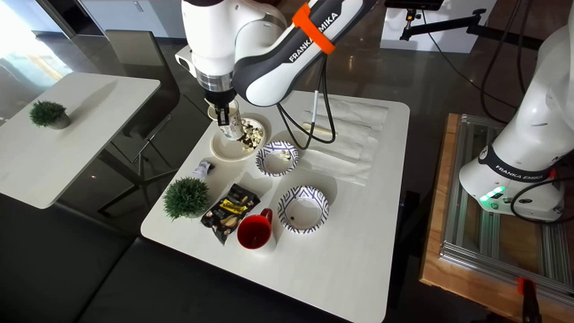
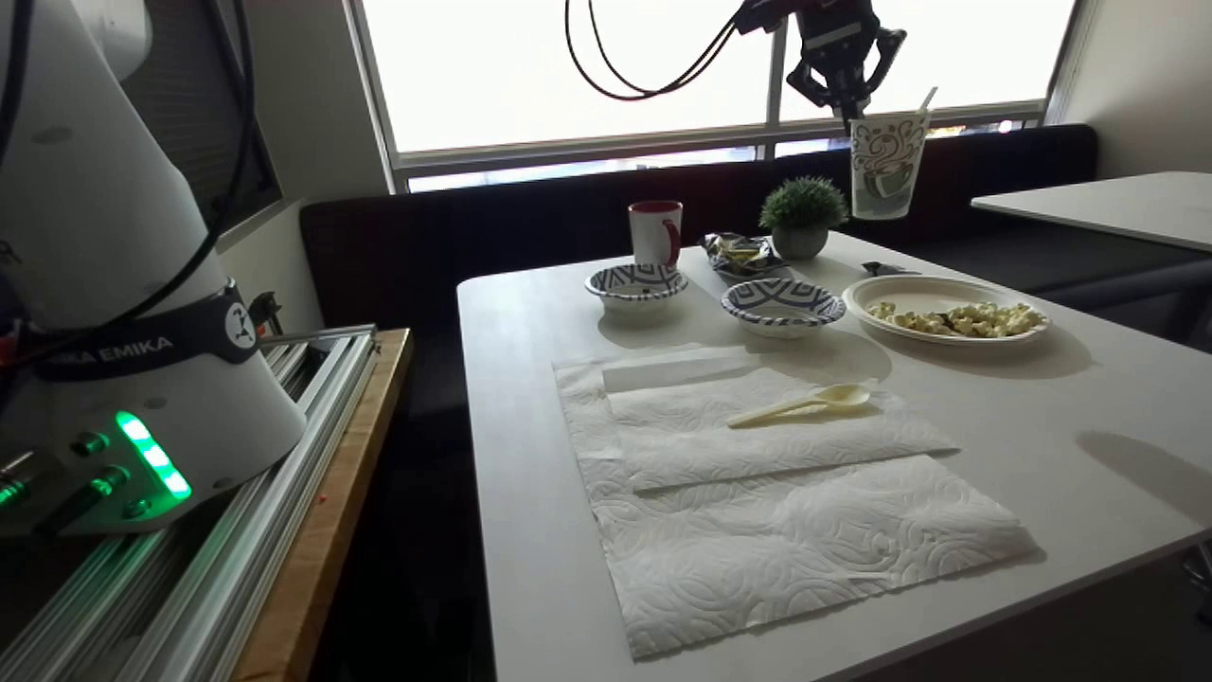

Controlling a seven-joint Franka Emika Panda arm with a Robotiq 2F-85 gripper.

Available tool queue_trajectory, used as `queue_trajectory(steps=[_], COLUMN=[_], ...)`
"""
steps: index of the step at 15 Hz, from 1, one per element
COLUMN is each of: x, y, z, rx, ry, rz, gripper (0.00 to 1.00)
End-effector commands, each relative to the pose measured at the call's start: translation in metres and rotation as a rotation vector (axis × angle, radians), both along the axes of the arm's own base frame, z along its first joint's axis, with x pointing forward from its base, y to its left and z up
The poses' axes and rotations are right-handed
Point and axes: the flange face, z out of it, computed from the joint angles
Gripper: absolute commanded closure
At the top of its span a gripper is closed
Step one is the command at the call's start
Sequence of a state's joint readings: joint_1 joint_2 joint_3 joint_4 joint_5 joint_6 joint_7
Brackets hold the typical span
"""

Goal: Move the cup to the left side of the white plate

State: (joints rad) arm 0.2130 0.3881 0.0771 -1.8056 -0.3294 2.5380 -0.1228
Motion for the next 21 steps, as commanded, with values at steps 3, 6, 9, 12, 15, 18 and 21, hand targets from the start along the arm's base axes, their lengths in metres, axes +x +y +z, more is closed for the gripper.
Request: queue_trajectory(steps=[3, 6, 9, 12, 15, 18, 21], x=[0.026, 0.03, 0.033, 0.037, 0.042, 0.045, 0.046], y=[0.016, 0.028, 0.034, 0.039, 0.04, 0.041, 0.045], z=[-0.006, -0.012, -0.02, -0.035, -0.052, -0.068, -0.08], rx=[0.028, 0.055, 0.08, 0.085, 0.06, 0.061, 0.056], ry=[0.021, 0.036, 0.051, 0.066, 0.072, 0.101, 0.098], rz=[0.251, 0.365, 0.454, 0.533, 0.576, 0.614, 0.662], gripper=[0.99, 0.99, 0.99, 0.99, 0.99, 0.99, 0.99])
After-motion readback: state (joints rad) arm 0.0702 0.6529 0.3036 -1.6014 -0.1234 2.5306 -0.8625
